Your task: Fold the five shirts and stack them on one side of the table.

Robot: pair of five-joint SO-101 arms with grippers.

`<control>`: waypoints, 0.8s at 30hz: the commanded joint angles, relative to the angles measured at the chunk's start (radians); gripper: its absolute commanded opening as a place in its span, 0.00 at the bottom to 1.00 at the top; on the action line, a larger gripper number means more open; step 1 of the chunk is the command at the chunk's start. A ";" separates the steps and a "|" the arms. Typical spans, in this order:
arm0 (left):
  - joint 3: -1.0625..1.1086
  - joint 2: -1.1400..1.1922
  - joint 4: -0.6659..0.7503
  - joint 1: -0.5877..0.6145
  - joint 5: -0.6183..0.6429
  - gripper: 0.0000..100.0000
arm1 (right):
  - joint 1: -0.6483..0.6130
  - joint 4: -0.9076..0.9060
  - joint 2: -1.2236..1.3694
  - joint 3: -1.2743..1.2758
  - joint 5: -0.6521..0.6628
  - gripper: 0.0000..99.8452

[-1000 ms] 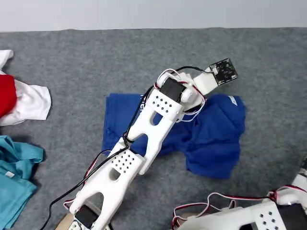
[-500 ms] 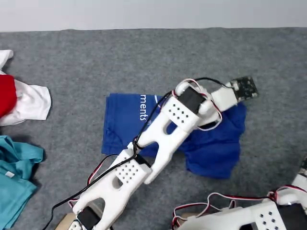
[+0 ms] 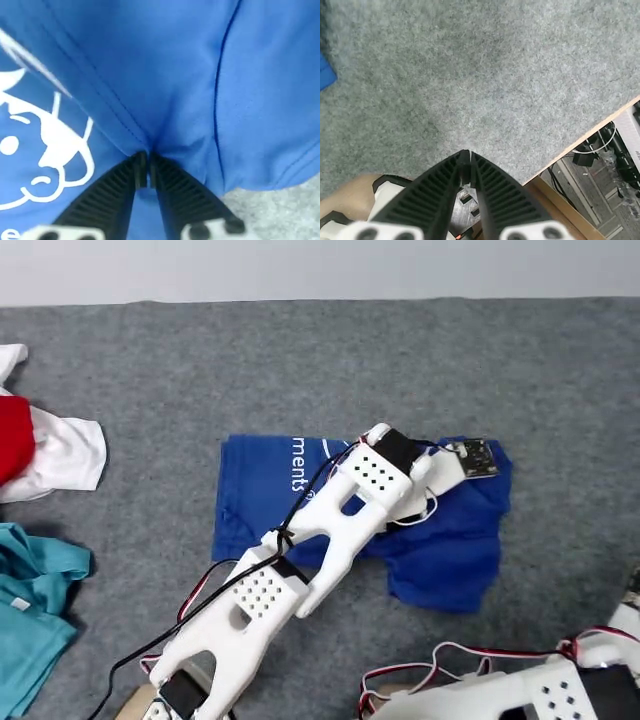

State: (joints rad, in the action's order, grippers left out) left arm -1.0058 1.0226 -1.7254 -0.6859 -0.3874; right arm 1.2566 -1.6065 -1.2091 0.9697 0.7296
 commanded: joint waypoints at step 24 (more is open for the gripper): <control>0.203 -0.382 -0.028 -0.183 -0.002 0.13 | 0.008 0.012 -0.010 -0.006 -0.006 0.01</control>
State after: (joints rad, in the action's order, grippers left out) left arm -0.8569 0.7204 -1.7269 -0.8439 -0.3905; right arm 1.2566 -1.6065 -1.2091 0.9697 0.7296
